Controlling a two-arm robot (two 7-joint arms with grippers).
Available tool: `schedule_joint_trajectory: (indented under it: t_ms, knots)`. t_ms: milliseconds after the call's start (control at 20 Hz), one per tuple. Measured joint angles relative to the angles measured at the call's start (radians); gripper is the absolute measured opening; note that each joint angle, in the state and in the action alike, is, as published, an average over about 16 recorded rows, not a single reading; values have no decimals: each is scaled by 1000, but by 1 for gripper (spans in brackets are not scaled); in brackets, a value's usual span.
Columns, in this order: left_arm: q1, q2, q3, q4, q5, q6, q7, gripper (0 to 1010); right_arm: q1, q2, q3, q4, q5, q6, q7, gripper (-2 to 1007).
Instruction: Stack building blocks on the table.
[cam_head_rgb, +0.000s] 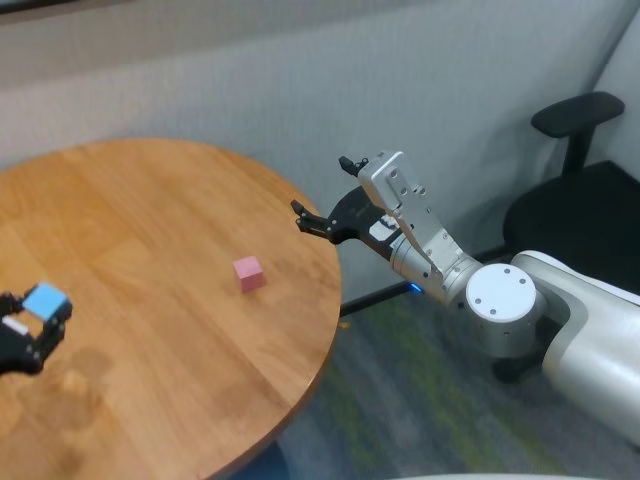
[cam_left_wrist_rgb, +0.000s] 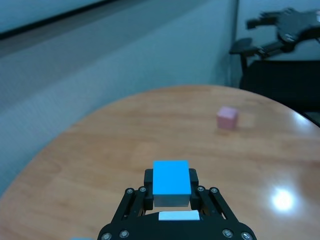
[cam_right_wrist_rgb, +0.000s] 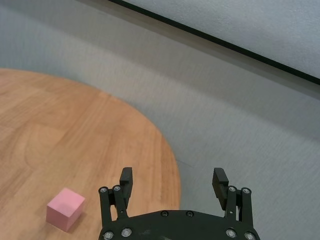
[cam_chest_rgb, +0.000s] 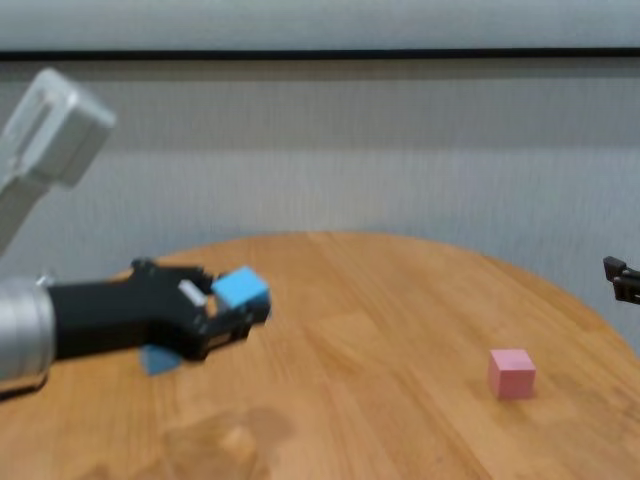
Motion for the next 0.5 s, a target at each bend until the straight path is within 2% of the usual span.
schedule_joint_trajectory:
  t_ms: [200,500]
  knots:
    - [-66,-46,16,43,10,11,8,394,0,0,0,0,0,0,0,1005]
    - [-159,-112,48,140,31,27,13,394,0,0,0,0,0,0,0,1005]
